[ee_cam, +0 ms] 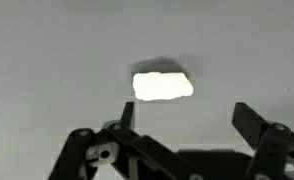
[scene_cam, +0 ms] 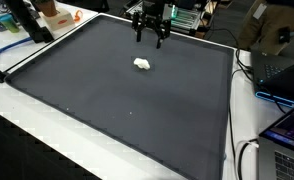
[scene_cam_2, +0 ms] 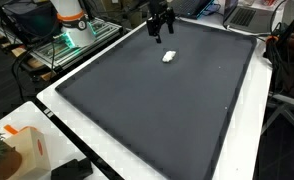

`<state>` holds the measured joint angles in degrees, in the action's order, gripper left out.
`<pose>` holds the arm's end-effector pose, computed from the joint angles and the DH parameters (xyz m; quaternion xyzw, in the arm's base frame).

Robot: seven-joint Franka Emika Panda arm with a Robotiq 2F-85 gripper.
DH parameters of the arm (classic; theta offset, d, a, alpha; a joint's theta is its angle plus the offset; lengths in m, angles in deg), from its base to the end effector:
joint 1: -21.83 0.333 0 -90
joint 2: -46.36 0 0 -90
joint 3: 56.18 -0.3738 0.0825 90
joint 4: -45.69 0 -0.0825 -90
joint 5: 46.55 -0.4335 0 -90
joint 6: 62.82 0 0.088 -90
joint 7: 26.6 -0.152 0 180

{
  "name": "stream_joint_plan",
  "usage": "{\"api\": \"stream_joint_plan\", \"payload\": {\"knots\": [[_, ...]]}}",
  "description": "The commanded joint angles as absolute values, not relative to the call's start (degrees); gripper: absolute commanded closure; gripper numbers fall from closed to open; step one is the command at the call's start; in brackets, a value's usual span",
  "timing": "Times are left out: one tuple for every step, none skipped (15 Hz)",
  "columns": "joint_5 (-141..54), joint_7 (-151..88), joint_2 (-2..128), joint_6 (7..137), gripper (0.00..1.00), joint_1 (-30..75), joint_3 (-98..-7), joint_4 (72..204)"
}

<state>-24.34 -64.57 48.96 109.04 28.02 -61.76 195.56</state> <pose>0.4864 0.1270 0.2402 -0.9837 0.0411 -0.1743 0.0181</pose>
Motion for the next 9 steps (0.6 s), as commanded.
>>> {"api": "stream_joint_plan", "payload": {"knots": [[-30.3, -59.7, 50.3, 105.8, 0.00, 27.9, -63.3, 193.6], [-31.6, -58.6, 50.4, 104.2, 0.00, 27.8, -63.5, 192.9], [-33.2, -56.9, 50.5, 102.9, 0.00, 27.7, -63.8, 192.2], [-35.2, -55.1, 50.5, 101.1, 0.00, 27.6, -64.2, 191.6], [-38.7, -51.6, 50.3, 98.9, 0.00, 28.8, -63.5, 190.9], [-40.6, -49.5, 49.8, 97.0, 0.00, 28.8, -63.7, 190.5], [-43.1, -46.7, 49.1, 95.2, 0.00, 28.7, -63.9, 190.0], [-44.0, -45.2, 48.5, 93.2, 0.00, 28.7, -63.7, 189.4], [-44.9, -43.7, 47.9, 90.6, 0.00, 28.7, -63.6, 188.6]]}}
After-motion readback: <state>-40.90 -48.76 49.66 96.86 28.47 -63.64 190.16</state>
